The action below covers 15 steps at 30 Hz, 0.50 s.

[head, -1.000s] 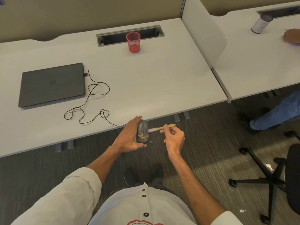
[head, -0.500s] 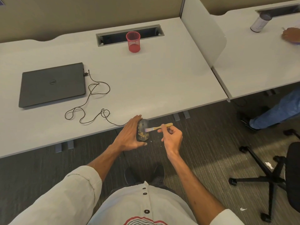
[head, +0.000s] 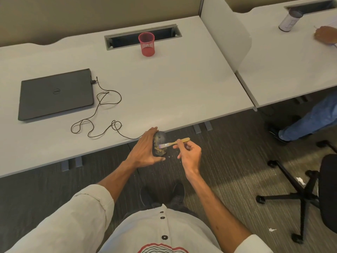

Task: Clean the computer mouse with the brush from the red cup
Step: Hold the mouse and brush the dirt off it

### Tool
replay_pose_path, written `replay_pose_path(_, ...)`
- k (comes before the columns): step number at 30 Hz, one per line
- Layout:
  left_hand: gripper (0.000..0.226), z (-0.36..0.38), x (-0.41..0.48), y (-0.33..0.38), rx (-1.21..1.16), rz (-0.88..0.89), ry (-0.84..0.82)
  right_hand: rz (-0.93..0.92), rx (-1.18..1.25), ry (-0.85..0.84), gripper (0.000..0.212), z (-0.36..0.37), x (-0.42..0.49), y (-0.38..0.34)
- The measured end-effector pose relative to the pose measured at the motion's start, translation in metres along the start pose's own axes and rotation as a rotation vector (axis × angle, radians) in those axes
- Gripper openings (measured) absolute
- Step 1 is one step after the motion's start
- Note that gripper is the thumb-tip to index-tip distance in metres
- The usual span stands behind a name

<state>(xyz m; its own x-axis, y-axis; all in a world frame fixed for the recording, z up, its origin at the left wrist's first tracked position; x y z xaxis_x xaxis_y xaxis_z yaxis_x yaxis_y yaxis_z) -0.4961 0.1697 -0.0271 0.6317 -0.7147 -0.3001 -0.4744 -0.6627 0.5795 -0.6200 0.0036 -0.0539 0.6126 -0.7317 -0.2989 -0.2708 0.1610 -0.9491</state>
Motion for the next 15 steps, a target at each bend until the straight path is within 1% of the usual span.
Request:
replay_pose_path(6, 0.131, 0.001, -0.001, -0.003, 0.003, -0.009, -0.005, 0.052, -0.058, 0.138, 0.02, -0.021, 0.005, 0.011)
replay_pose_path(9, 0.13, 0.002, -0.002, -0.002, -0.01, -0.019, -0.007, 0.065, -0.001, 0.16, 0.021, -0.029, 0.009, 0.012)
replay_pose_path(11, 0.13, 0.003, -0.002, -0.001, -0.013, -0.018, -0.009, 0.055, 0.037, 0.128, 0.021, -0.029, 0.01, 0.009)
replay_pose_path(15, 0.128, 0.004, 0.001, 0.001, -0.015, -0.015, -0.014, 0.035, 0.108, 0.009, 0.016, -0.018, 0.004, 0.005)
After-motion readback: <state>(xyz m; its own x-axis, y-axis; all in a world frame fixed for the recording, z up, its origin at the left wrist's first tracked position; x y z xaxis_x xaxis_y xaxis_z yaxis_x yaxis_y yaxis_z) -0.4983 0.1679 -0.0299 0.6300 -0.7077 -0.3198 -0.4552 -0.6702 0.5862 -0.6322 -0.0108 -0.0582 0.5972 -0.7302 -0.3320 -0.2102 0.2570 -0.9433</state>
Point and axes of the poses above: each hand's wrist, its own x-axis towards the middle knuckle, its own z-axis out of the palm, y = z × x, the point moved 2 cm from there along x, towards the middle knuckle, and after that the axes turned 3 degrees about x, right-handed, at the moved point
